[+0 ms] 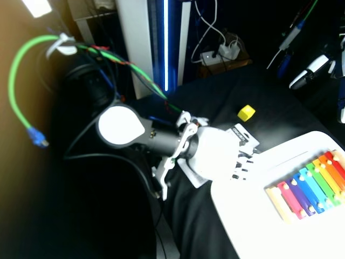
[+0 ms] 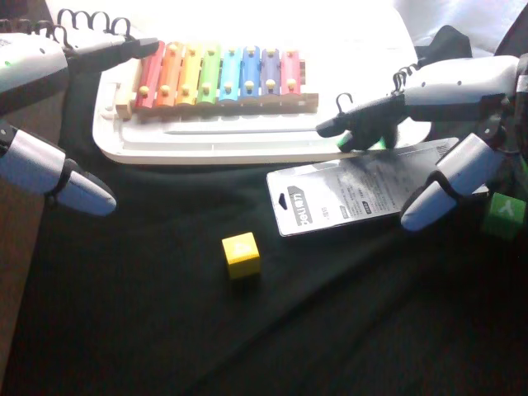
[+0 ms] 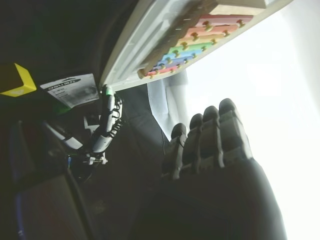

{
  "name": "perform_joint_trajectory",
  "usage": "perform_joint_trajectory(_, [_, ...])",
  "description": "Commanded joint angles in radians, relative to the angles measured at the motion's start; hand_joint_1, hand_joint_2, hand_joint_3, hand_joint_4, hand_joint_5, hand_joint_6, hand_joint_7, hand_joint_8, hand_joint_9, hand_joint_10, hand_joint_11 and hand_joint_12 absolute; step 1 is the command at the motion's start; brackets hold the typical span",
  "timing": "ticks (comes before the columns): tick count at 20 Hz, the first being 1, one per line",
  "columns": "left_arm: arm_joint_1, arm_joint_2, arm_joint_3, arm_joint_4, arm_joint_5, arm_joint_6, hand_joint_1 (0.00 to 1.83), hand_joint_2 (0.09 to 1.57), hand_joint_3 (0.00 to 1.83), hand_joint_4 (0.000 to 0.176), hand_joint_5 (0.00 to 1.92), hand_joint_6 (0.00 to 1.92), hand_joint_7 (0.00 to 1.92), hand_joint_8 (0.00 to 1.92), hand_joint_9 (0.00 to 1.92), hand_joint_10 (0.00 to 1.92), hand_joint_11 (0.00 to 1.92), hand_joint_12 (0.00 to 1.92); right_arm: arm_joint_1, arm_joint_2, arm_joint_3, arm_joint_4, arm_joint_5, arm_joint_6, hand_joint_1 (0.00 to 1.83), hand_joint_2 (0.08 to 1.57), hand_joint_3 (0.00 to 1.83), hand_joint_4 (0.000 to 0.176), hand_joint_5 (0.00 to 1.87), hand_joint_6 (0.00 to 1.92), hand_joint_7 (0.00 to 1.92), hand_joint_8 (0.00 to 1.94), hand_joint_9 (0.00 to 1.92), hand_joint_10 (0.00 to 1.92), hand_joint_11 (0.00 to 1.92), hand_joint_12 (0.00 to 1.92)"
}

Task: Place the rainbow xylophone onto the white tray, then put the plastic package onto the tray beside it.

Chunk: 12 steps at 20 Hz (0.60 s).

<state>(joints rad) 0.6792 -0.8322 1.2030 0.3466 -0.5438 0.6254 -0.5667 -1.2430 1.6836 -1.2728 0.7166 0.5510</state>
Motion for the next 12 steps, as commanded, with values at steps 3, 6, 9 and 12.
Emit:
perform_joint_trajectory(3, [0.000, -0.003, 0.005, -0.038, -0.113, -0.002, 0.91, 0.68, 0.00, 0.062, 0.00, 0.00, 0.00, 0.00, 0.00, 0.00, 0.00, 0.00, -0.006, -0.014, 0.014, 0.002, 0.012, 0.032, 0.83, 0.74, 0.00, 0.000, 0.21, 0.00, 0.89, 0.00, 0.90, 0.41, 0.64, 1.50])
perform_joint_trajectory(6, [0.004, -0.003, 0.005, -0.042, -0.118, -0.002, 0.91, 0.66, 0.00, 0.060, 0.00, 0.00, 0.00, 0.00, 0.00, 0.00, 0.00, 0.00, -0.009, -0.025, 0.019, -0.055, 0.010, 0.065, 0.89, 0.69, 0.00, 0.000, 0.21, 0.00, 0.97, 0.01, 0.74, 1.05, 0.68, 1.62])
perform_joint_trajectory(9, [0.004, -0.003, 0.005, -0.043, -0.123, -0.002, 0.89, 0.67, 0.00, 0.041, 0.00, 0.00, 0.00, 0.00, 0.00, 0.00, 0.00, 0.00, -0.009, -0.035, 0.018, -0.121, 0.009, 0.085, 0.81, 0.71, 0.00, 0.000, 0.13, 0.00, 0.52, 0.00, 0.49, 0.35, 0.31, 1.39])
perform_joint_trajectory(12, [0.005, -0.003, 0.005, -0.043, -0.124, -0.002, 0.88, 0.66, 0.00, 0.057, 0.00, 0.00, 0.00, 0.00, 0.00, 0.00, 0.00, 0.00, -0.010, -0.047, 0.012, -0.201, 0.009, 0.123, 0.90, 0.65, 0.00, 0.020, 0.09, 0.00, 0.26, 0.00, 0.30, 0.02, 0.05, 1.12])
